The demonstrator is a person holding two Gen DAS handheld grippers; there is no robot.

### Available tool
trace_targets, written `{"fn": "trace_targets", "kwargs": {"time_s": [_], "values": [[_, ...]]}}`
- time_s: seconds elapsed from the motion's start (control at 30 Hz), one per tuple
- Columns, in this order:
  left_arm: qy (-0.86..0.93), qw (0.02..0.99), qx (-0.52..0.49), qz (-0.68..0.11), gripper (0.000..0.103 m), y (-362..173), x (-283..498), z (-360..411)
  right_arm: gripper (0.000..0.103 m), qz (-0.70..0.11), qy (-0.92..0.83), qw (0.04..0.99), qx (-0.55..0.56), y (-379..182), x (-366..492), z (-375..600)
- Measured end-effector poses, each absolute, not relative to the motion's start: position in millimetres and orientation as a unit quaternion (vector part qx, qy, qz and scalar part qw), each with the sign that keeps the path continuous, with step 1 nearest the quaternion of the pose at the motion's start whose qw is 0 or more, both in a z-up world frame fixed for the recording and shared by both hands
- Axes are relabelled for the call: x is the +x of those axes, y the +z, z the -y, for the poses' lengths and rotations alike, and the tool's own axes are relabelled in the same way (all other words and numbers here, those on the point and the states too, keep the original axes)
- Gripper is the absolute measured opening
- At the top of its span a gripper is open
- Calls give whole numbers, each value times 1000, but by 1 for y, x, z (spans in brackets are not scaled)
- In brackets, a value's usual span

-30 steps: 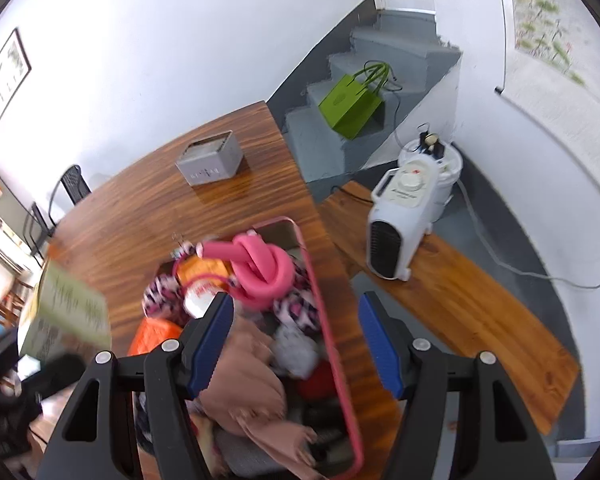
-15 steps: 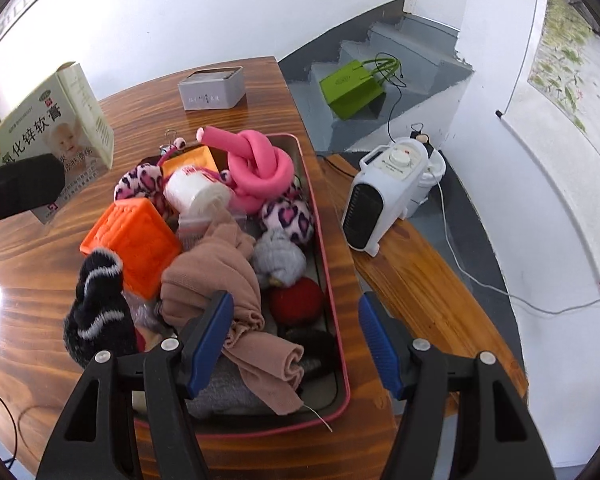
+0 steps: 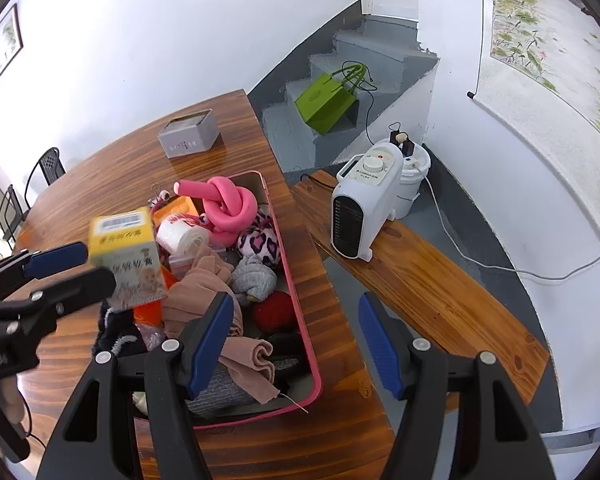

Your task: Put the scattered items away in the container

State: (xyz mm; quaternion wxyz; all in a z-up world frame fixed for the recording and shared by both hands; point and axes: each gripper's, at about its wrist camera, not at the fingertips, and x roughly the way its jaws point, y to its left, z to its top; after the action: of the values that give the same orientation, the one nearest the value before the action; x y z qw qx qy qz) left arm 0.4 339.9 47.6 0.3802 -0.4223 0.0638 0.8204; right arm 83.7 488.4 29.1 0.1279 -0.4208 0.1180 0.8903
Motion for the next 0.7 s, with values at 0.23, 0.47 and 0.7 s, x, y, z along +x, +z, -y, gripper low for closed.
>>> {"fn": "trace_targets", "kwargs": {"time_s": [0.23,0.47,0.7], "values": [[834,353,-422,-45,79,56,3,-317,71,-136,890,112,-421,33,89,-487],[863,273,-425,-28,99,59,14,-293,80,-137,877,80,-453,31,94,-479],[882,212,-415,-73,99,60,50,-292,81,-102,865,58,-487,21,117,-459]]}}
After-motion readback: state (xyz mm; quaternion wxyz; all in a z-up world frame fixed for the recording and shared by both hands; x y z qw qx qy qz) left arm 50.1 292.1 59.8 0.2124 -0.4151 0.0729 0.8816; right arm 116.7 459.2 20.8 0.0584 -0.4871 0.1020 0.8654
